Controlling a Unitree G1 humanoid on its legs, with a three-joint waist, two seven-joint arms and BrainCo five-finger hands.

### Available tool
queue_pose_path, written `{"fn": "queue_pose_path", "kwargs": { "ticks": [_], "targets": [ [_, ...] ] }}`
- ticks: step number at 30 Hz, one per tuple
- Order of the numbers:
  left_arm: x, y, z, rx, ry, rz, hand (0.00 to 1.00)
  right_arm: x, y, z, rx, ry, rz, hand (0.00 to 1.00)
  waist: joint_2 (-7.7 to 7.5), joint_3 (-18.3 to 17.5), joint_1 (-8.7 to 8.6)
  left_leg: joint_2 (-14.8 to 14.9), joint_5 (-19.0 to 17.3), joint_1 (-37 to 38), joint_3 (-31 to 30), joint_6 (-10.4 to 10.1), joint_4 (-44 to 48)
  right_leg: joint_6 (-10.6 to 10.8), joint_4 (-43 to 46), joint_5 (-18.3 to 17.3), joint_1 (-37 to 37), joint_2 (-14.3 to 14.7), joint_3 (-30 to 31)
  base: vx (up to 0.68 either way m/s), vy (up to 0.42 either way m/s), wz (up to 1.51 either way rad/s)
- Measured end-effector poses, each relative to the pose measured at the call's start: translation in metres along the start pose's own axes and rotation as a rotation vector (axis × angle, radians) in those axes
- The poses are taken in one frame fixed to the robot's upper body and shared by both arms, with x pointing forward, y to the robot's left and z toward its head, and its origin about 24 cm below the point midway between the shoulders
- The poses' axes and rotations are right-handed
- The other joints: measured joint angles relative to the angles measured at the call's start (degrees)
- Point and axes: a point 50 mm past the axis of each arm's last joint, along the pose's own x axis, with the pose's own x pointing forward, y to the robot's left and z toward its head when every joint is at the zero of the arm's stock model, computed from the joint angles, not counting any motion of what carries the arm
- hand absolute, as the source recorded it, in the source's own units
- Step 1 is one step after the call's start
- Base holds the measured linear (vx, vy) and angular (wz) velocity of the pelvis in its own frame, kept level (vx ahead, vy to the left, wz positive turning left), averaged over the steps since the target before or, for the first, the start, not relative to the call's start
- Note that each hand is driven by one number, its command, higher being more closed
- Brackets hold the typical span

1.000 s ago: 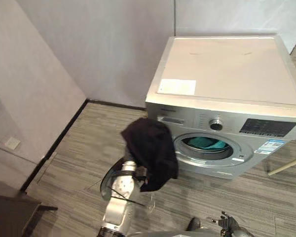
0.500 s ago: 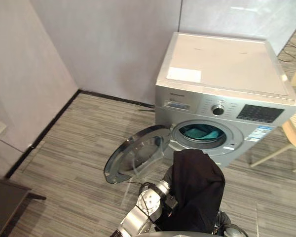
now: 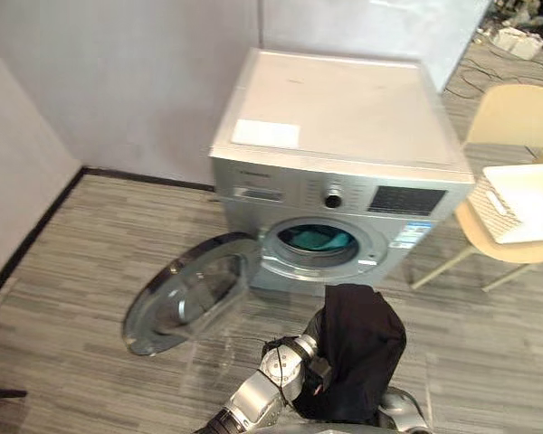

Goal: Pick up the laundry basket with both hands and put the clothes into the washing machine.

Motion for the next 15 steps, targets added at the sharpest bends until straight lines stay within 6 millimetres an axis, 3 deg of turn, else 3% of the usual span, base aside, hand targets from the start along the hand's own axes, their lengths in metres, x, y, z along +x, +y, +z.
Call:
{"fn": "queue_pose_path", "kwargs": {
  "ticks": [2,3,4,6,7,9,11,13,15],
  "targets": [
    [-0.002,0.002,-0.003,-0.036,0.002,0.025,1.00,0.000,0.008,-0.004,-0.034,0.025,0.025,0.00,-0.22,0.1,-0.09,3.1,5.7,-1.0,0.1,7.3,5.5,-1.7,-5.7,0.9,4.3,3.8,0.4,0.19,-0.397,-0.28],
    [-0.004,0.002,-0.004,-0.060,0.000,0.040,1.00,0.001,0.009,-0.005,-0.046,0.030,0.026,0.00,-0.94,0.6,0.13,5.0,6.7,-2.7,0.2,10.7,11.5,-2.1,-7.9,1.0,6.4,4.8,1.5,0.13,-0.269,-0.35],
    [-0.004,0.002,-0.005,-0.066,-0.001,0.043,1.00,0.001,0.007,-0.006,-0.055,0.035,0.023,0.00,-0.93,0.7,0.48,5.3,5.8,-3.2,0.2,11.3,14.2,-2.2,-8.6,1.1,7.3,5.2,2.1,0.14,-0.226,-0.47],
    [-0.004,0.002,-0.005,-0.068,-0.001,0.043,1.00,0.000,-0.005,-0.008,-0.070,0.045,-0.008,0.00,-0.62,0.5,1.06,3.4,4.0,-5.3,-0.9,10.5,18.5,-2.2,-10.5,1.1,9.0,5.8,3.6,0.15,-0.142,-0.35],
    [-0.004,0.002,-0.004,-0.068,-0.002,0.044,1.00,0.000,-0.013,-0.011,-0.076,0.054,-0.026,0.00,-0.65,0.5,1.03,0.6,2.5,-7.5,-3.1,8.5,18.1,-2.3,-11.7,1.2,9.9,5.9,3.7,0.13,-0.058,-0.03],
    [-0.004,0.003,-0.002,-0.068,-0.012,0.046,1.00,-0.001,-0.019,-0.014,-0.077,0.066,-0.046,0.00,-0.84,0.6,1.14,-4.3,0.2,-11.1,-4.8,7.5,16.2,-2.7,-13.2,1.4,10.6,6.2,3.6,0.12,-0.014,0.05],
    [-0.004,0.004,0.006,-0.067,-0.046,0.048,1.00,-0.001,-0.021,-0.017,-0.053,0.077,-0.064,0.00,-0.69,0.6,1.39,-10.7,0.2,-11.0,-4.3,7.3,5.7,-2.7,-13.3,1.5,11.0,6.4,4.0,0.11,0.063,-0.17],
    [-0.005,0.008,0.009,-0.058,-0.061,0.058,1.00,-0.001,-0.020,-0.016,-0.030,0.071,-0.069,0.00,0.00,0.4,1.21,-12.7,0.9,-8.2,-5.1,8.1,-2.2,-2.1,-13.6,1.5,11.9,6.9,4.7,0.11,0.108,-0.16],
    [-0.004,0.013,0.013,-0.040,-0.069,0.062,1.00,-0.002,-0.015,-0.016,0.009,0.059,-0.069,0.00,-0.98,0.6,0.37,-15.3,1.7,-6.8,-5.4,7.7,-6.5,-1.1,-14.4,2.0,12.0,5.6,4.1,0.08,0.148,0.19]
  ]
}}
